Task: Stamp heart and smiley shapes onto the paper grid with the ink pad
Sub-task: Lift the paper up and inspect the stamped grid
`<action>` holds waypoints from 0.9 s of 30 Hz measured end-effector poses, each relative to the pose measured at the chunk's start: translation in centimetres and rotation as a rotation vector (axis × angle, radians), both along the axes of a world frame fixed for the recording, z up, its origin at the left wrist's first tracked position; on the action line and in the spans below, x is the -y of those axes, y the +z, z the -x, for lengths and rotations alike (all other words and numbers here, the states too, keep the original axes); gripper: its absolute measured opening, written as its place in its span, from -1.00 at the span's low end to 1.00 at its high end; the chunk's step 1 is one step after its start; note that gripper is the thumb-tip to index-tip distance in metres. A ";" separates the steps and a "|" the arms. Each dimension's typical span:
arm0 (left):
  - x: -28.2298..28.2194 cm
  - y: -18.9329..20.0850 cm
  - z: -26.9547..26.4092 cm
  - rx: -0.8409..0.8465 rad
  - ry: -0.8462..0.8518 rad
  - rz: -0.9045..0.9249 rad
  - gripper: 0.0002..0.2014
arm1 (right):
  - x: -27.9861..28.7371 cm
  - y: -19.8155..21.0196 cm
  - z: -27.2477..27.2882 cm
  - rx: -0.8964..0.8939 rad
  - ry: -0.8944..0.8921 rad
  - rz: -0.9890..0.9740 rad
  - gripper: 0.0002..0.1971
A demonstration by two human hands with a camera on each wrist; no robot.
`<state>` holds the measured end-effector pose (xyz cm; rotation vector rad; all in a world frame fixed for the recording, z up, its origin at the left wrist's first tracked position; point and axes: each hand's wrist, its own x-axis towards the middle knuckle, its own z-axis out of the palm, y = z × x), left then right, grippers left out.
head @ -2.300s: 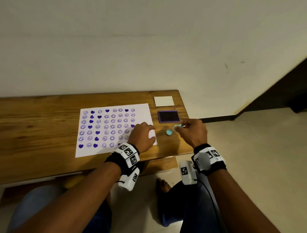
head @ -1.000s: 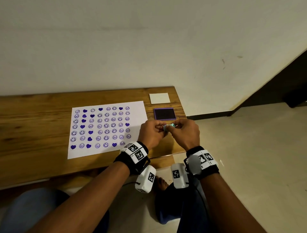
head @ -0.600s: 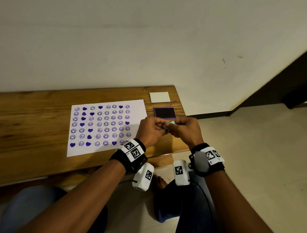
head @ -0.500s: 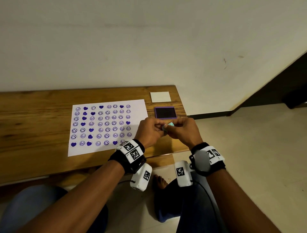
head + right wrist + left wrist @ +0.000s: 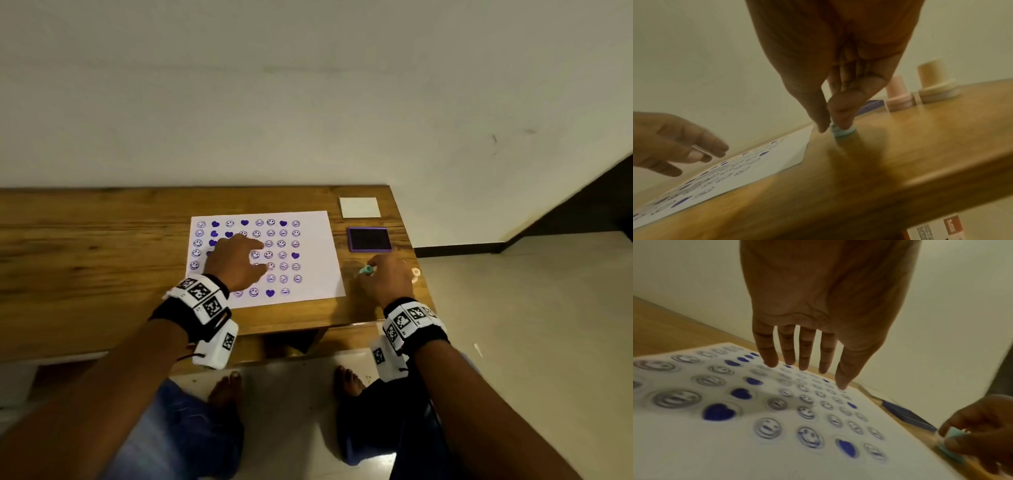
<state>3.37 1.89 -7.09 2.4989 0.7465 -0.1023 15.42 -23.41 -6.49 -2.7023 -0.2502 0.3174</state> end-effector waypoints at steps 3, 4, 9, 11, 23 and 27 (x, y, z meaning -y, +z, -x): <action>-2.3 -0.5 1.6 -0.155 -0.027 -0.110 -0.39 | -0.4 0.9 0.4 0.094 0.001 -0.034 -0.53; -2.7 -0.7 2.1 -0.188 -0.044 -0.133 -0.36 | -0.8 1.2 0.7 0.135 0.021 -0.048 -0.55; -2.1 -1.9 3.2 -0.292 -0.106 -0.089 -0.28 | -3.4 0.2 3.0 0.074 0.183 0.079 -0.58; -1.8 -1.9 3.1 -0.296 -0.121 -0.091 -0.29 | -3.7 -0.8 4.1 0.000 0.172 0.133 -0.50; -1.6 -1.1 3.0 -0.255 -0.085 -0.037 -0.29 | -8.0 1.0 2.9 -0.161 -0.169 -0.789 -0.36; -1.7 -1.1 3.1 -0.258 -0.091 -0.036 -0.29 | -8.7 2.5 -1.4 -0.501 -0.147 -0.659 -0.43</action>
